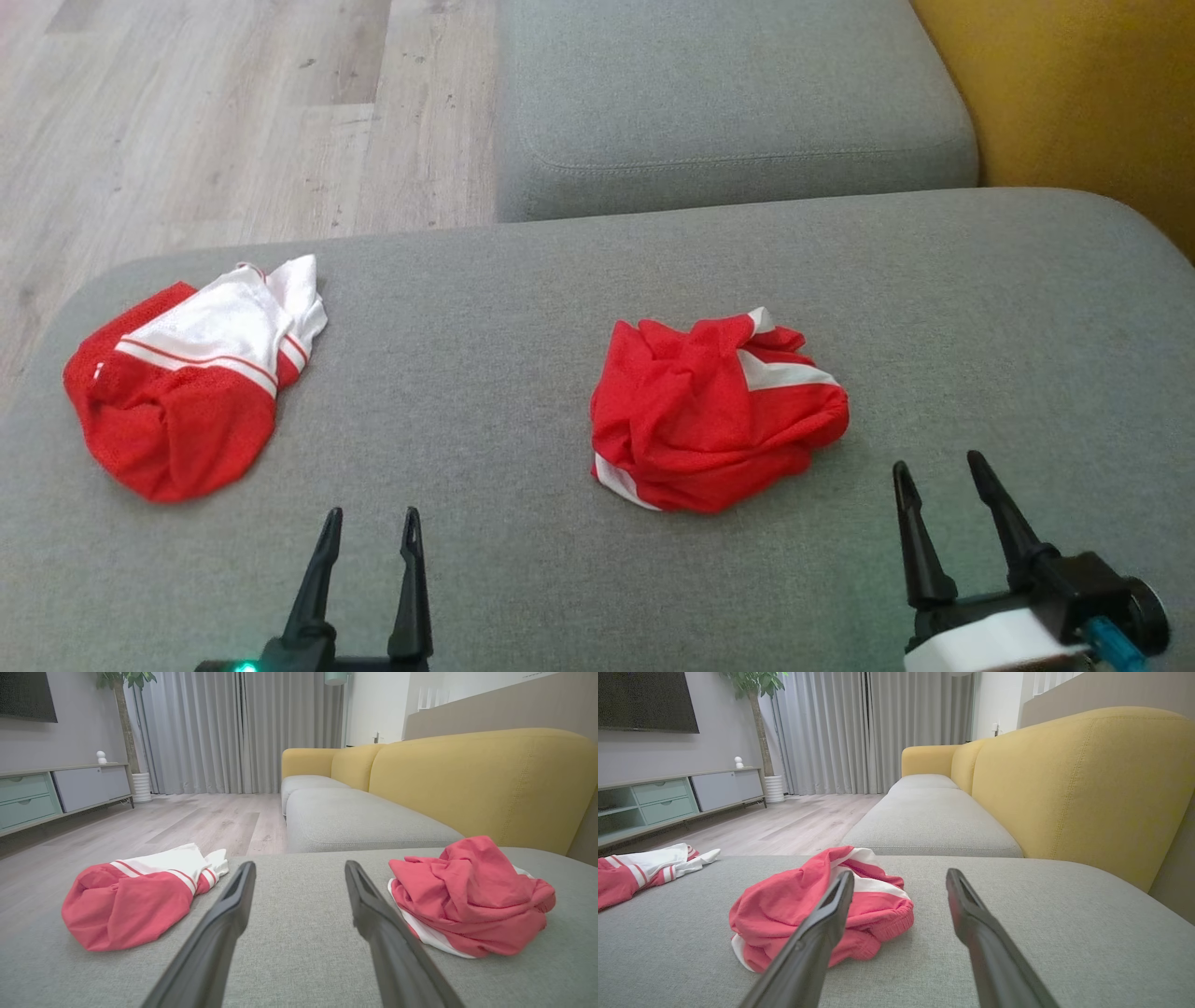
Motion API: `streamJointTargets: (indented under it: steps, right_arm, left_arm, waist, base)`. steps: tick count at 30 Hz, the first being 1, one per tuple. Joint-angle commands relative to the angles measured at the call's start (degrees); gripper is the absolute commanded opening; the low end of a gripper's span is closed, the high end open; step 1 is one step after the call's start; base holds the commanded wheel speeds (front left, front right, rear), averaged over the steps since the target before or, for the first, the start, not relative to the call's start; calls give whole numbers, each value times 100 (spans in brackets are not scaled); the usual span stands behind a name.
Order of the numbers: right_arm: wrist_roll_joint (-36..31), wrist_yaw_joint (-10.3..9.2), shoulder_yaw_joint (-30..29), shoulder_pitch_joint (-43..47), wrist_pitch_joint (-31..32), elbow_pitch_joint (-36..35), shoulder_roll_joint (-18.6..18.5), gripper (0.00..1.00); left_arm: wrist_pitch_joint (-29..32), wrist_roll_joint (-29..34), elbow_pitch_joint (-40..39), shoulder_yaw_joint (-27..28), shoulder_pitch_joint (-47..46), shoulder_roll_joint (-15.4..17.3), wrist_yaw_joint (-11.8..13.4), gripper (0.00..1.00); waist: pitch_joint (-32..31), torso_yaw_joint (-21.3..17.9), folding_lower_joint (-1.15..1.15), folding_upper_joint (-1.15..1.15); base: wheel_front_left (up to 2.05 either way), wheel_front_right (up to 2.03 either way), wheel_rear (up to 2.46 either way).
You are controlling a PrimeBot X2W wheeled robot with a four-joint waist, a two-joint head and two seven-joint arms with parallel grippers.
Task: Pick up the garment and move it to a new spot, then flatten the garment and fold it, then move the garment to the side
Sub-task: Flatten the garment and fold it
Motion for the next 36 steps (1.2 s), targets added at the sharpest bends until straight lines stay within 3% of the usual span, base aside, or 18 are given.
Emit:
streamJointTargets:
  steps: [1,10,34,36]
  right_arm:
    - [10,39,89,-140,-21,-195,-31,100]
    - [57,39,-100,-175,-21,-240,-31,100]
    - [-12,39,-37,-239,-21,-224,-31,100]
    - [62,39,-51,-307,-21,-136,-31,100]
  left_arm:
    - [-47,57,-156,211,-225,-61,-13,100]
    - [-47,167,-116,251,-329,-108,-165,100]
    - [-47,351,-65,201,-490,-123,-232,100]
    - [-47,372,-124,207,-530,-123,-141,100]
  waist:
    - [6,8,0,0]
    - [46,83,0,0]
    - [202,170,0,0]
    - [292,180,0,0]
  base:
    - [0,0,0]
    - [0,0,0]
    - [0,0,0]
    - [0,0,0]
